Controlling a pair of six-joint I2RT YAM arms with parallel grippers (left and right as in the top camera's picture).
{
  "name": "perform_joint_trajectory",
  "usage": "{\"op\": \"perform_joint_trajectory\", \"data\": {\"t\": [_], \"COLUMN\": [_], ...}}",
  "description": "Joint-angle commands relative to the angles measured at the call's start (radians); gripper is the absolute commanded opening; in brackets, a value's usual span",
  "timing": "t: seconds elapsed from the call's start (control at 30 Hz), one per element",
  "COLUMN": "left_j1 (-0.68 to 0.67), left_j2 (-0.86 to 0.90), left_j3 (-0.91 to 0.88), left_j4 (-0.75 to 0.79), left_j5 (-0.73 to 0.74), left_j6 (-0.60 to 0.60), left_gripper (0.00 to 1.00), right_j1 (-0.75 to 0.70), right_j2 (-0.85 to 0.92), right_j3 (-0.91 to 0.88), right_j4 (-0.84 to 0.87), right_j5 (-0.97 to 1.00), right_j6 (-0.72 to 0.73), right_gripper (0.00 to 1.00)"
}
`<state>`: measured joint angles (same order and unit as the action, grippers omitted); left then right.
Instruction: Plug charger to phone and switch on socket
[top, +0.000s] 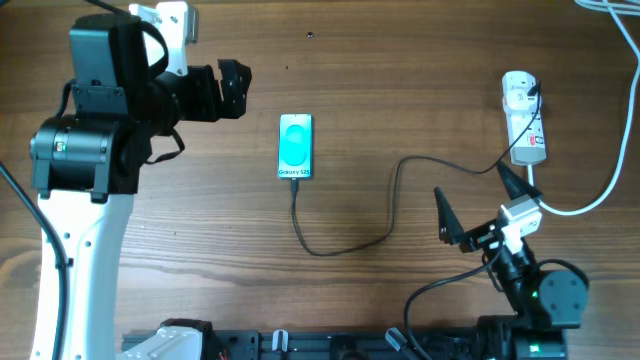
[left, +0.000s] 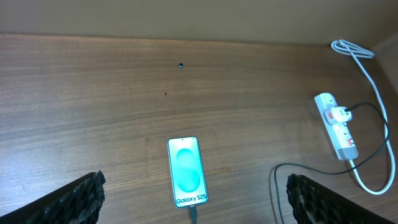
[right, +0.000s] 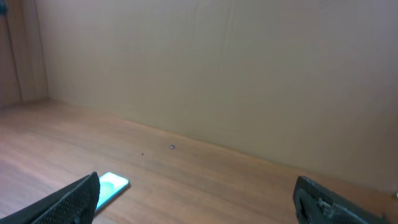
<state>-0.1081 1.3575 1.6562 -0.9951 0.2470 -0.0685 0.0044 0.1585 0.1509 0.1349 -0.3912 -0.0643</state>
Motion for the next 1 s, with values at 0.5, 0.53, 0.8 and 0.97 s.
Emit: {"op": "perform_joint_trajectory", "data": {"t": [0.5, 0.53, 0.8, 0.97], "left_j1": [0.001, 0.001, 0.001, 0.001], "left_j2": [-0.003, -0.003, -0.003, -0.003], "left_j3": [0.0, 0.0, 0.0, 0.0], "left_j4": [0.002, 0.002, 0.002, 0.002], "left_j5": [-0.006, -0.006, -0.006, -0.006], "left_j6": [0.0, 0.0, 0.0, 0.0], "left_gripper": [1.0, 1.0, 1.0, 1.0], "right_j1": [0.005, 0.005, 0.005, 0.005], "right_j2": [-0.156, -0.155, -0.155, -0.155], "right_j3": [-0.146, -0.146, -0.146, -0.146], "right_j4": [-0.11, -0.11, -0.11, -0.11], "right_j5": [0.078, 0.078, 0.078, 0.078], "right_j6": [0.015, 0.015, 0.015, 0.015], "right_gripper": [1.0, 1.0, 1.0, 1.0]}}
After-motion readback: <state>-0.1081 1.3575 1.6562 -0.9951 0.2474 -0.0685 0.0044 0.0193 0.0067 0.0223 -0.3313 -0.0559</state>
